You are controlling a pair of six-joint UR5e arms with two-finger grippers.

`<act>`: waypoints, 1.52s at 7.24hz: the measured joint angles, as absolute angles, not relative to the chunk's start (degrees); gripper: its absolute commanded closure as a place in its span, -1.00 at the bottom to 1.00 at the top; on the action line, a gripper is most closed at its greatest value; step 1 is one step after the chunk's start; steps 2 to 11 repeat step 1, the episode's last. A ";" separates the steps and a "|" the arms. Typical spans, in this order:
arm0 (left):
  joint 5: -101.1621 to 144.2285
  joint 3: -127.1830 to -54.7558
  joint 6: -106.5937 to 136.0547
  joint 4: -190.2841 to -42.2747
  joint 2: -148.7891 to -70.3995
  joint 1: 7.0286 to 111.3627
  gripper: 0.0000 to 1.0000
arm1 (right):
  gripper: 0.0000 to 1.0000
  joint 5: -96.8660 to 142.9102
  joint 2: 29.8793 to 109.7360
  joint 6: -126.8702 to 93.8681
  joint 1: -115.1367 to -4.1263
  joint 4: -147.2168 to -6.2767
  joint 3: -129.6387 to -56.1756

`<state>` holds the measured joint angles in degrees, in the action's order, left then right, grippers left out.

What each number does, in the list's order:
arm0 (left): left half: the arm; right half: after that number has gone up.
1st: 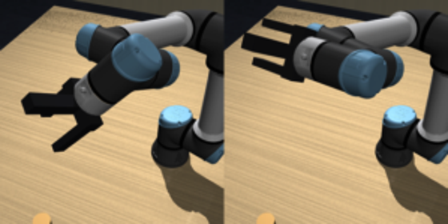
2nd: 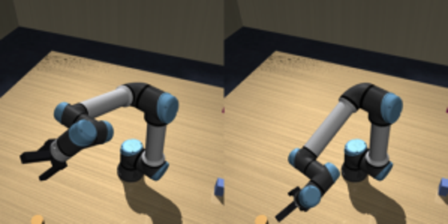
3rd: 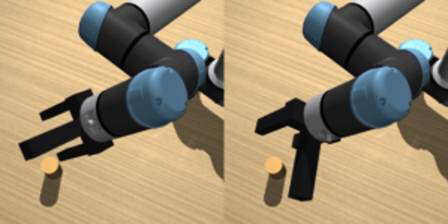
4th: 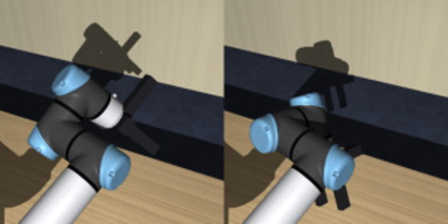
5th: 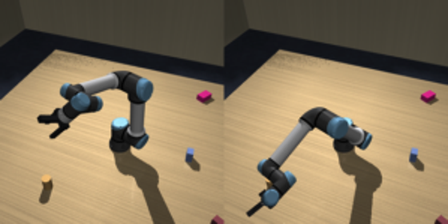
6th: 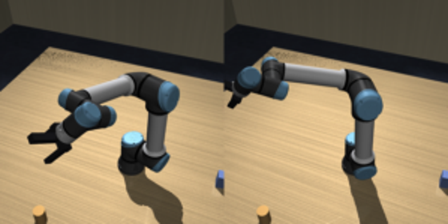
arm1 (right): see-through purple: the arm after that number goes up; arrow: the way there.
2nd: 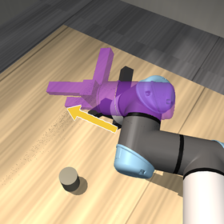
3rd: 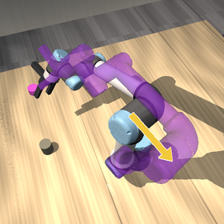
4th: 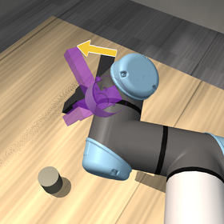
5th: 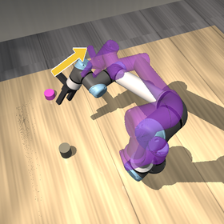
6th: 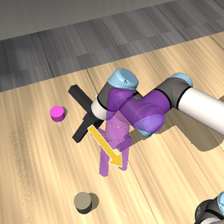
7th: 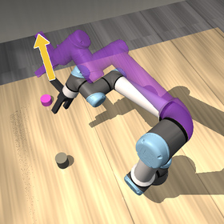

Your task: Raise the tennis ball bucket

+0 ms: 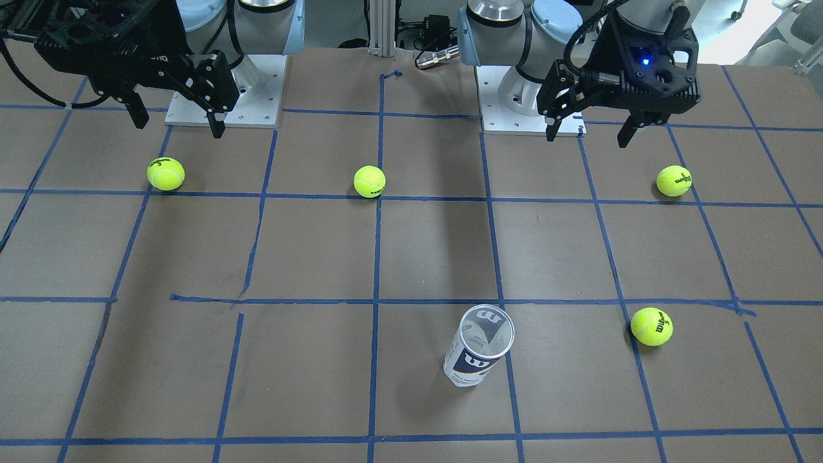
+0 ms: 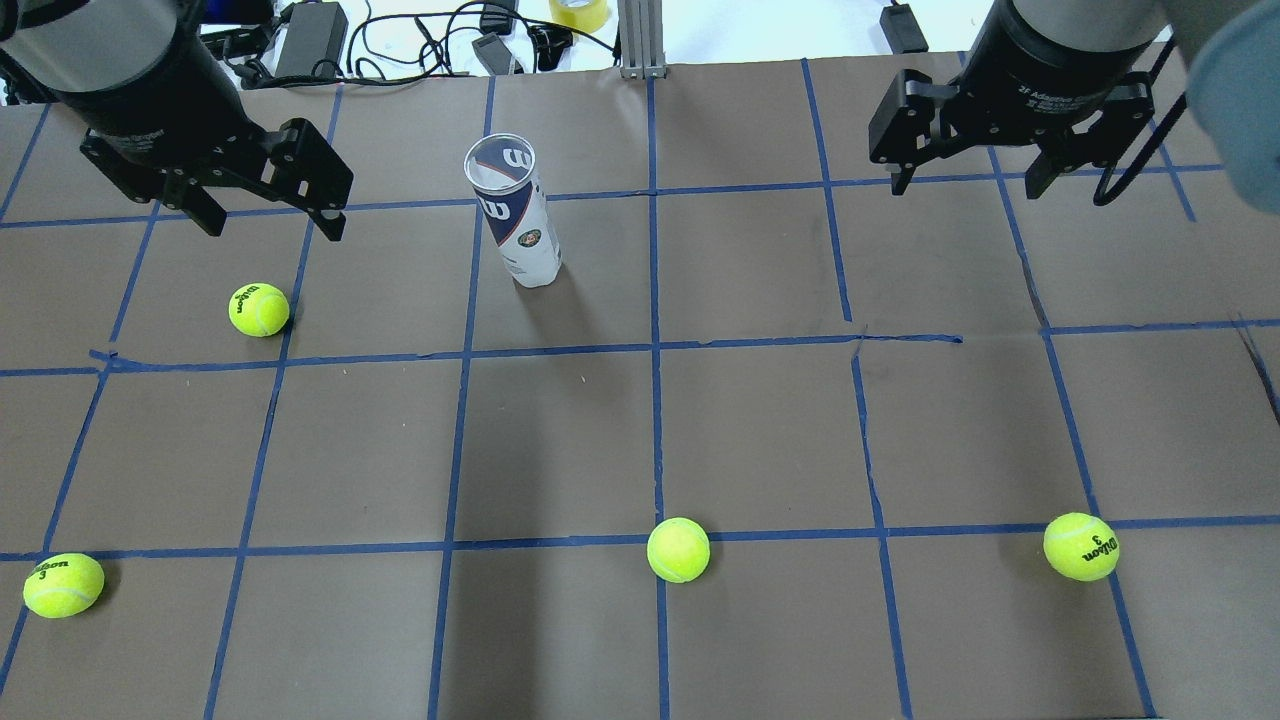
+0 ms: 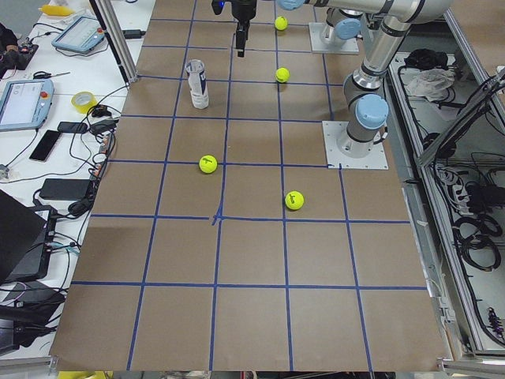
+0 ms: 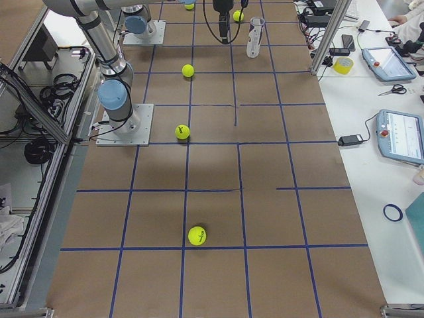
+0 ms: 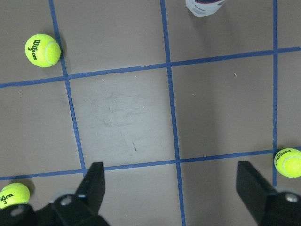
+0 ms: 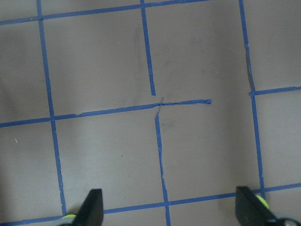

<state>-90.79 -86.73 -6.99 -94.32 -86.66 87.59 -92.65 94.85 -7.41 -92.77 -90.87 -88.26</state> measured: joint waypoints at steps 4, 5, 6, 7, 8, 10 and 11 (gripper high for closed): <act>-90.70 -86.79 -6.61 -94.25 -86.63 87.62 -1.00 | -1.00 -92.59 94.90 -4.94 -92.98 -90.38 -88.20; -90.70 -86.79 -6.61 -94.25 -86.63 87.62 -1.00 | -1.00 -92.59 94.90 -4.94 -92.98 -90.38 -88.20; -90.70 -86.79 -6.61 -94.25 -86.63 87.62 -1.00 | -1.00 -92.59 94.90 -4.94 -92.98 -90.38 -88.20; -90.70 -86.79 -6.61 -94.25 -86.63 87.62 -1.00 | -1.00 -92.59 94.90 -4.94 -92.98 -90.38 -88.20; -90.70 -86.79 -6.61 -94.25 -86.63 87.62 -1.00 | -1.00 -92.59 94.90 -4.94 -92.98 -90.38 -88.20; -90.70 -86.79 -6.61 -94.25 -86.63 87.62 -1.00 | -1.00 -92.59 94.90 -4.94 -92.98 -90.38 -88.20; -90.70 -86.79 -6.61 -94.25 -86.63 87.62 -1.00 | -1.00 -92.59 94.90 -4.94 -92.98 -90.38 -88.20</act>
